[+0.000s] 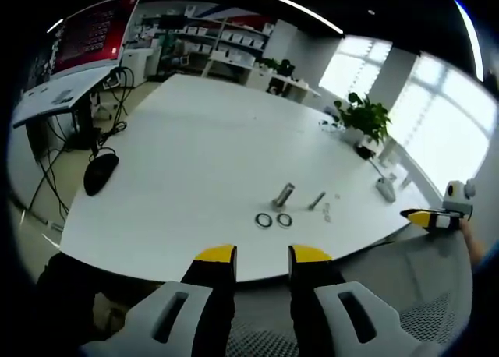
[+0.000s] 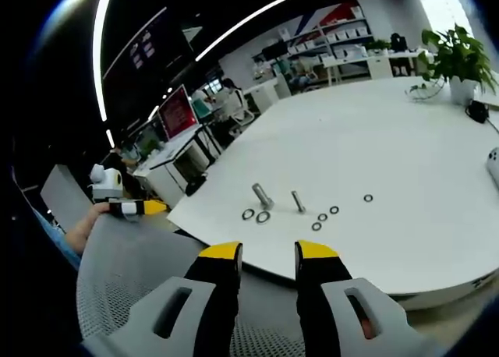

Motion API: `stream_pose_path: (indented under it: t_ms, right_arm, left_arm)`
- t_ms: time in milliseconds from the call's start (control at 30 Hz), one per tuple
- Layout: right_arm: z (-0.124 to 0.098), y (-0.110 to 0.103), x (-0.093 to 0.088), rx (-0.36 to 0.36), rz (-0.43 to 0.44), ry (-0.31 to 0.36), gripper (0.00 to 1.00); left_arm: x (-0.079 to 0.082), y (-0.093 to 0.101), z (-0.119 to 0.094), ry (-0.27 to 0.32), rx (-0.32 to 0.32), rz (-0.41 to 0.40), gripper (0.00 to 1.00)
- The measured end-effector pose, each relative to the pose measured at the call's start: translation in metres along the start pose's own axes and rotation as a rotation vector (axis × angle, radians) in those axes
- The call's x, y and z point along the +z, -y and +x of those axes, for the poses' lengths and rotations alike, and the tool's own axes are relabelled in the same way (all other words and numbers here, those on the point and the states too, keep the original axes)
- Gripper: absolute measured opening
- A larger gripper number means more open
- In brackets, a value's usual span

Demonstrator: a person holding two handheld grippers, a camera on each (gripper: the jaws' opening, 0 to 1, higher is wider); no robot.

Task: Place the washer onto the threaded stud by aligning its center hole with the stud, sliding it down to the base, and recovering from edge contact or off-axis alignment until the washer reaches the visible bottom stop.

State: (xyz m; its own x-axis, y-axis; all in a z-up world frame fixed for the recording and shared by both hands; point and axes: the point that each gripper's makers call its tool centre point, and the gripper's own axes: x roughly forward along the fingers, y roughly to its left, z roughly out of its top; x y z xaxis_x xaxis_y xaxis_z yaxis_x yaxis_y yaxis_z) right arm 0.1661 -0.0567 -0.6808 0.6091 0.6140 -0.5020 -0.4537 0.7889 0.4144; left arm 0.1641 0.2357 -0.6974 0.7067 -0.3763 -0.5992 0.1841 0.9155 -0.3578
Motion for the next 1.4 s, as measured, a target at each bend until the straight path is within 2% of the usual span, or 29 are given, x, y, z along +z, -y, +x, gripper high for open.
stream_pose_path:
  t_ms: [1133,1267,1300,1400]
  right_arm:
    - [0.000,-0.001,-0.001,0.008,-0.011,-0.011,0.29]
    - [0.000,-0.001,-0.001,0.007,-0.010,-0.008,0.29]
    - [0.000,-0.001,-0.001,0.007,-0.009,-0.007,0.29]
    - [0.000,-0.002,-0.001,0.007,-0.010,-0.006,0.29]
  left_arm:
    - [0.001,0.000,0.000,0.010,-0.002,-0.011,0.24]
    - [-0.001,-0.003,0.000,-0.010,0.015,0.017,0.24]
    - [-0.004,-0.004,0.001,-0.030,0.023,0.047,0.24]
    - [-0.009,0.002,0.002,-0.060,-0.005,0.096,0.24]
